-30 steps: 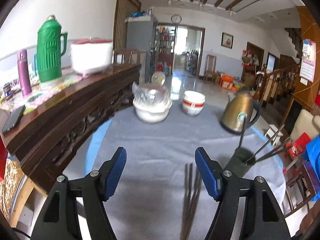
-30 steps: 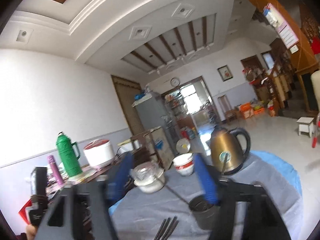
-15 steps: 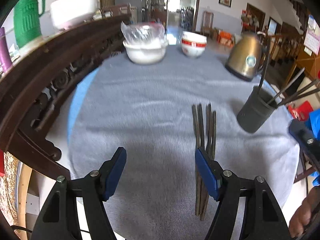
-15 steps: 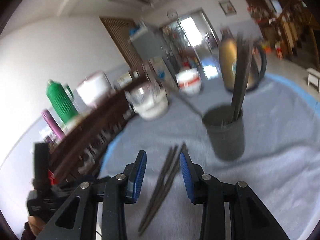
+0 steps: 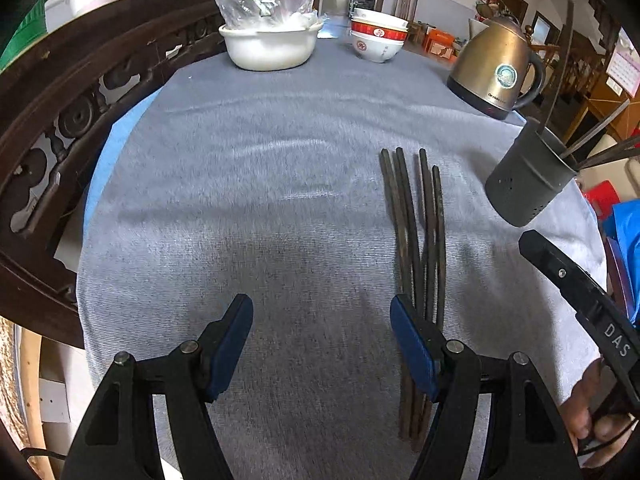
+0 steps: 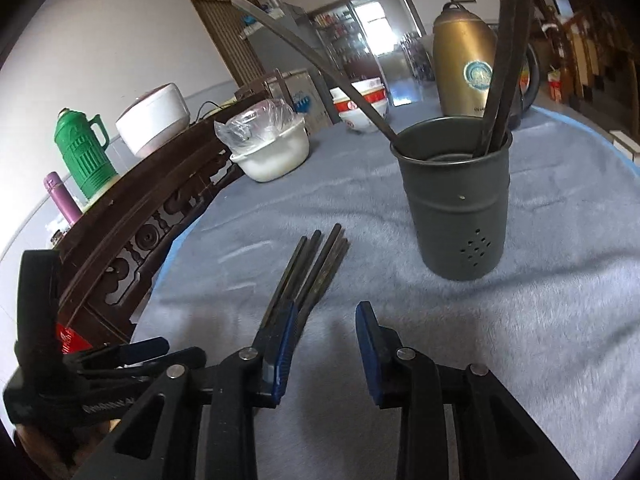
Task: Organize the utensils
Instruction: 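Bring both open tools back over the remaining chopsticks on the cloth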
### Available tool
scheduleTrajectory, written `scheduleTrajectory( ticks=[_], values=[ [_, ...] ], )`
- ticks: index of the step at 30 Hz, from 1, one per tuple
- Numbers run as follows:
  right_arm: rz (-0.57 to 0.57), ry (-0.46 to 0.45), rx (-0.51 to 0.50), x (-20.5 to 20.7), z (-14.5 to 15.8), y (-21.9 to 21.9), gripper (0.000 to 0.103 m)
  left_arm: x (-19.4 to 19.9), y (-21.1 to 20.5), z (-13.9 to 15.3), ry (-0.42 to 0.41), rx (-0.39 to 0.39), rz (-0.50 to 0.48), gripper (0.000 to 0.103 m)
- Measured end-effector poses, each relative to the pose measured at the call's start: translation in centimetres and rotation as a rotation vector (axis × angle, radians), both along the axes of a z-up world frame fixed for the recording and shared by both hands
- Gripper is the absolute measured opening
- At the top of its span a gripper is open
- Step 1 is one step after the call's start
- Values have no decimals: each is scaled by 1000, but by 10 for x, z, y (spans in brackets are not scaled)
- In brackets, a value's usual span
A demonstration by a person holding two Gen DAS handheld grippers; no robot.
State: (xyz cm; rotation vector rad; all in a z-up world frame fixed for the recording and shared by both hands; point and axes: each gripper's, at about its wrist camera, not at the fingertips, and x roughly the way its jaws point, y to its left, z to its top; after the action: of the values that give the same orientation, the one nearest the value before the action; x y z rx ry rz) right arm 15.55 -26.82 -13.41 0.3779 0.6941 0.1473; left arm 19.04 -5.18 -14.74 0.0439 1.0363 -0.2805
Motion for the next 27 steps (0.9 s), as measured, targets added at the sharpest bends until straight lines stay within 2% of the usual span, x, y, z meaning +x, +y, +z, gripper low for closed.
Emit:
scheduleTrajectory(
  ticks=[4, 9, 15, 23, 27],
  values=[
    [15, -45, 2, 4, -2, -8, 32, 1, -1, -1, -7, -8, 6, 72],
    [45, -65, 152, 17, -10, -23, 33, 1, -9, 1, -44, 17, 12, 72],
    [23, -52, 217, 18, -17, -32, 33, 5, -24, 5, -94, 75, 22, 72],
    [9, -56, 222, 15, -16, -36, 33, 14, -34, 8, -139, 154, 33, 72],
    [12, -47, 223, 16, -17, -37, 33, 19, -33, 5, -133, 158, 40, 72]
  ],
)
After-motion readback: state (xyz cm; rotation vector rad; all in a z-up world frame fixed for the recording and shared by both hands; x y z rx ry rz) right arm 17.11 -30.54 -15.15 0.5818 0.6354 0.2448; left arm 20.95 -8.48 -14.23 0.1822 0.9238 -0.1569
